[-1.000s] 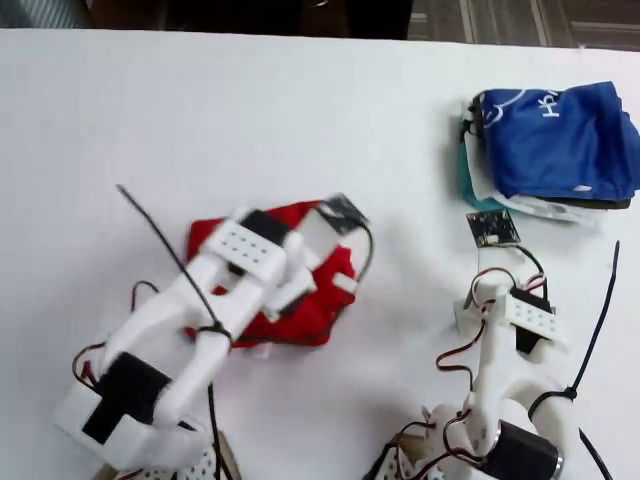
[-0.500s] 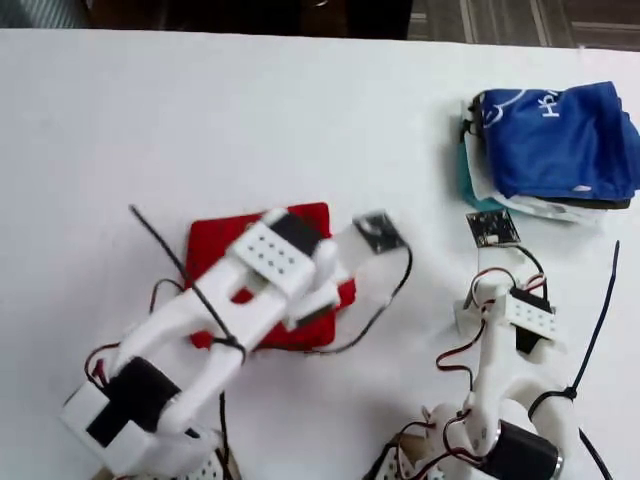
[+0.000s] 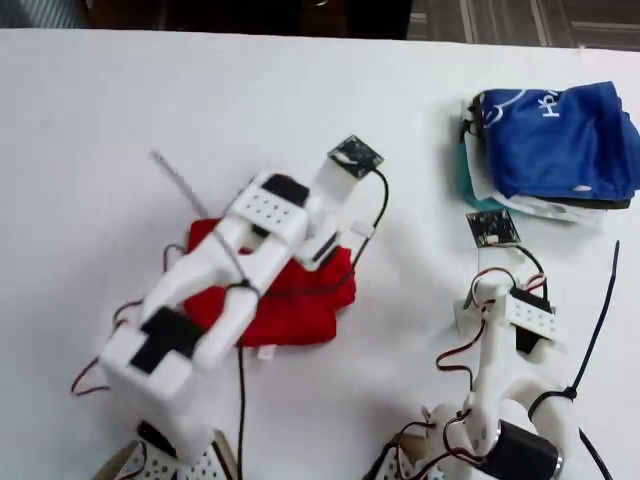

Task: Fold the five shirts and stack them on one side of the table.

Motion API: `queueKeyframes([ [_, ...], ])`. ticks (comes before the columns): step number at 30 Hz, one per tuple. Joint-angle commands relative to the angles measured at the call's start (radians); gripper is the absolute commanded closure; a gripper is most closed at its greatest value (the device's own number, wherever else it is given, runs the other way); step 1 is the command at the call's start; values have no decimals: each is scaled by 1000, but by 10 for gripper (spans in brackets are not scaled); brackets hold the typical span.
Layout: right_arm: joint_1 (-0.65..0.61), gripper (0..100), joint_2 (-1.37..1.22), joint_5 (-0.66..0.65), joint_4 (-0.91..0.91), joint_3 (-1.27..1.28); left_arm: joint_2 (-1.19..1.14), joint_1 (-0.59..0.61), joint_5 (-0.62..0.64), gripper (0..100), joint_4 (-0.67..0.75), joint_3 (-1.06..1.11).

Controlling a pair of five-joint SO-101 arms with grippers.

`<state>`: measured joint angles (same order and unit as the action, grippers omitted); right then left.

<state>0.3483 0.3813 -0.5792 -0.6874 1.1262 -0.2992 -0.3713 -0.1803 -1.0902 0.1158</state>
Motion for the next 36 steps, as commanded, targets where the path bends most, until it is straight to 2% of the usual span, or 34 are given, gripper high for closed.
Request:
queueKeyframes([
  [1,-2,978,35,-5,28,-5,-84,3,15,857,14,-160],
  [10,-2,978,35,-5,28,-5,-133,8,17,857,-173,-476],
  [18,-2,978,35,-6,28,-5,-133,-20,6,854,-509,-504],
  [21,-2,978,35,-6,30,-5,-133,-55,8,853,-585,-504],
  [27,-2,978,35,-6,30,-5,-132,-184,51,786,-640,-504],
  [30,-2,978,35,-6,30,-5,-137,-241,80,786,-632,-504],
  [36,-2,978,35,-6,30,-5,-140,-242,143,786,-606,-443],
])
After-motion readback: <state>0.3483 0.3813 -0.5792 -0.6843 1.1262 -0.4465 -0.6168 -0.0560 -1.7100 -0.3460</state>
